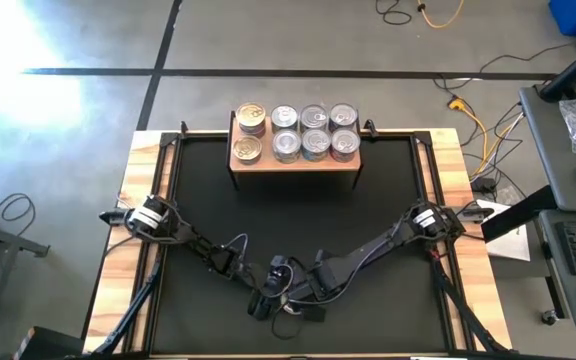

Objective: Stack canned seafood by type on shelf
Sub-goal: Stack the blue pink tuna can on top of the other blue pink tuna can on the shelf

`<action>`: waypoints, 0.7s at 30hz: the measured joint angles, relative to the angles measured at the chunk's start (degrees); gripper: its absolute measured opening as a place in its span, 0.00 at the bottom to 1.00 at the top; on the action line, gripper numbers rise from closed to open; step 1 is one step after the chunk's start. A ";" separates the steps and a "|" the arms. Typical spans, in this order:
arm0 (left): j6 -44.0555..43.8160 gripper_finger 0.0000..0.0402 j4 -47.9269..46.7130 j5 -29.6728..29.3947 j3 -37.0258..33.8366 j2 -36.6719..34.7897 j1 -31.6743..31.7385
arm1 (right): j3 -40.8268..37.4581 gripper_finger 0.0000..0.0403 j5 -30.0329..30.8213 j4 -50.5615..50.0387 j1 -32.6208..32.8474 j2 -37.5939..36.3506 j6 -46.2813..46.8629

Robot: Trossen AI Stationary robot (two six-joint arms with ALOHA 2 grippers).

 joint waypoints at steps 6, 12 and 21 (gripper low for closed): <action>-2.67 0.96 -0.65 1.17 2.83 1.99 0.73 | 0.30 0.78 -3.32 -3.89 0.59 0.02 0.61; -2.00 0.97 -0.27 -0.57 2.26 2.02 1.16 | 0.22 0.81 -1.68 -8.95 2.53 -1.56 4.55; -1.69 0.96 -1.99 0.08 3.50 2.31 1.24 | 0.22 0.82 -2.56 -8.50 12.35 -1.38 15.81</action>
